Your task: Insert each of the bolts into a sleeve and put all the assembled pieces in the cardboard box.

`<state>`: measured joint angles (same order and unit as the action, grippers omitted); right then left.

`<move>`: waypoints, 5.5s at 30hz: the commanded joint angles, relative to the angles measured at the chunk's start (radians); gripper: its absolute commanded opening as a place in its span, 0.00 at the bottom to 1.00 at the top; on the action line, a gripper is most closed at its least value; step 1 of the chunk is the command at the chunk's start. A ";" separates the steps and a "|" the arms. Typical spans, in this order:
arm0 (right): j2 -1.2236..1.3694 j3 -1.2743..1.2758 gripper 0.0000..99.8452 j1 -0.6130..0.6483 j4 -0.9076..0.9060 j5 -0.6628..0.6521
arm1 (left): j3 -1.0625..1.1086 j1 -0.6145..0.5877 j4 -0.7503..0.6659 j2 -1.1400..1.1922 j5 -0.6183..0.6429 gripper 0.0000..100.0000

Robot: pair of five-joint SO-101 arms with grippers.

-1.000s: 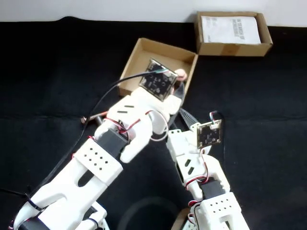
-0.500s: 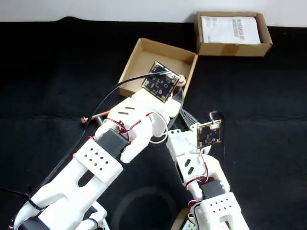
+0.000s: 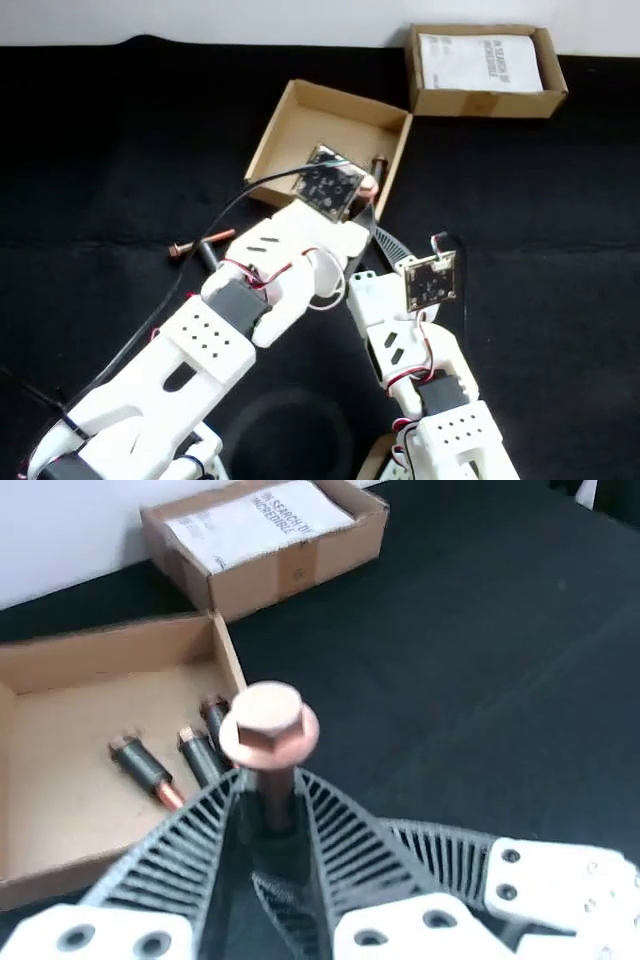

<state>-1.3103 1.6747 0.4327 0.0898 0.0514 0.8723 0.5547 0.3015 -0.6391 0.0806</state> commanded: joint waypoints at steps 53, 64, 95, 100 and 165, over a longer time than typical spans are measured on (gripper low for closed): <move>-0.013 -0.443 0.01 -0.038 -0.487 0.011 | -0.059 -0.622 0.914 -0.958 -0.003 0.01; 0.202 -0.769 0.01 -0.041 -0.613 0.011 | 0.182 -0.863 0.918 -1.170 -0.003 0.01; 1.397 -1.758 0.01 -0.036 -0.653 0.008 | 0.737 -1.307 0.743 -1.171 -0.008 0.01; 1.623 -1.998 0.01 -0.027 -0.785 0.008 | 0.825 -1.400 0.574 -1.170 -0.008 0.01; 1.839 -2.902 0.03 0.427 -1.854 0.003 | 0.823 -1.406 0.654 -1.170 -0.009 0.01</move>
<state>0.7027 -1.4369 0.8378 -1.7530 0.0468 1.6763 -0.8447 0.9521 -1.8021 0.0790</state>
